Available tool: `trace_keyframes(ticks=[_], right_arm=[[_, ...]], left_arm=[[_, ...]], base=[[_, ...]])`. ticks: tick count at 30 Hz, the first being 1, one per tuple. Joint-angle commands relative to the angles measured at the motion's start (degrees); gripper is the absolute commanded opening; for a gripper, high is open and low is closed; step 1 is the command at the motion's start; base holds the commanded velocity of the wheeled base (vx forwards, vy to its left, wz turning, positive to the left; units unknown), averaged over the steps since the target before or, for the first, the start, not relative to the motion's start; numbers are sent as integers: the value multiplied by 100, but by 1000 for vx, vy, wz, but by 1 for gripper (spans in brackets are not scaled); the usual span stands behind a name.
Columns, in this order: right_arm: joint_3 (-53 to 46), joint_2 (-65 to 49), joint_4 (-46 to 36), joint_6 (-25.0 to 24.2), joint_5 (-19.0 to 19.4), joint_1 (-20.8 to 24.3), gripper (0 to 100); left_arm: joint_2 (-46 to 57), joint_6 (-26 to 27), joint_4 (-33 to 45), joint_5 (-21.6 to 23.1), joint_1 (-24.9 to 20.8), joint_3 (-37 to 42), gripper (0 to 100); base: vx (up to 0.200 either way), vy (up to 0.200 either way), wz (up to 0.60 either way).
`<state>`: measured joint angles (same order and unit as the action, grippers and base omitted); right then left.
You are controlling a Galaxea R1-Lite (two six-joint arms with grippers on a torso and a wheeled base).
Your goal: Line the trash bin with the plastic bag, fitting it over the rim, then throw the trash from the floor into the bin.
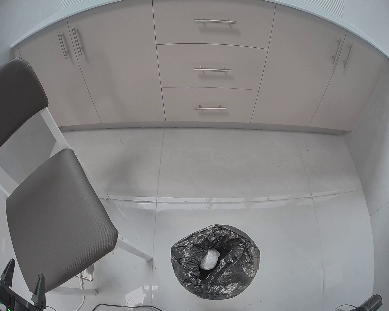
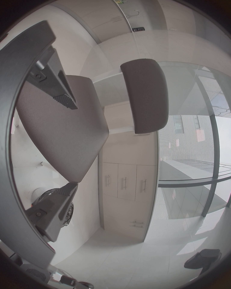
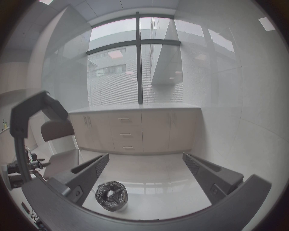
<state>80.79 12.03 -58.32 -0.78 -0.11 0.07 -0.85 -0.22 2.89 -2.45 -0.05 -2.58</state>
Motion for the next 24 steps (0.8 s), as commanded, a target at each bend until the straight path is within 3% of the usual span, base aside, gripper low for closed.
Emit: trace_keyframes(ticks=[1, 3, 4, 7, 9, 14, 17, 24], right_arm=[[-2744, -1203, 708, -80, -824, -7, 100], [-2990, -1203, 761, -476, -1044, -7, 100], [-3130, -1203, 813, -528, -947, 1, 100], [-3719, -1203, 1244, -379, -191, 1, 100], [-4027, -1203, 1517, -309, -51, 1, 100], [-6716, -1203, 4610, 157, -33, 1, 100], [-8079, -1203, 6263, 517, -15, 1, 100], [-8061, -1203, 5788, 104, 11, 1, 100]], left_arm=[[85, 83, 107, 641, 5, -14, 100], [85, -22, 89, 632, 5, -23, 100], [85, -101, 89, 632, 5, -23, 100], [85, -110, 80, 605, 5, -14, 100], [85, -110, 80, 605, 5, -14, 100], [85, -312, 45, 17, -4, -23, 100], [85, -505, 10, -10, -4, 12, 100], [85, -453, -8, 69, -4, 21, 100]], base=[[0, 0, 0], [0, 0, 0], [0, 0, 0], [0, 0, 0], [0, 0, 0], [0, 0, 0], [0, 0, 0], [0, 0, 0]])
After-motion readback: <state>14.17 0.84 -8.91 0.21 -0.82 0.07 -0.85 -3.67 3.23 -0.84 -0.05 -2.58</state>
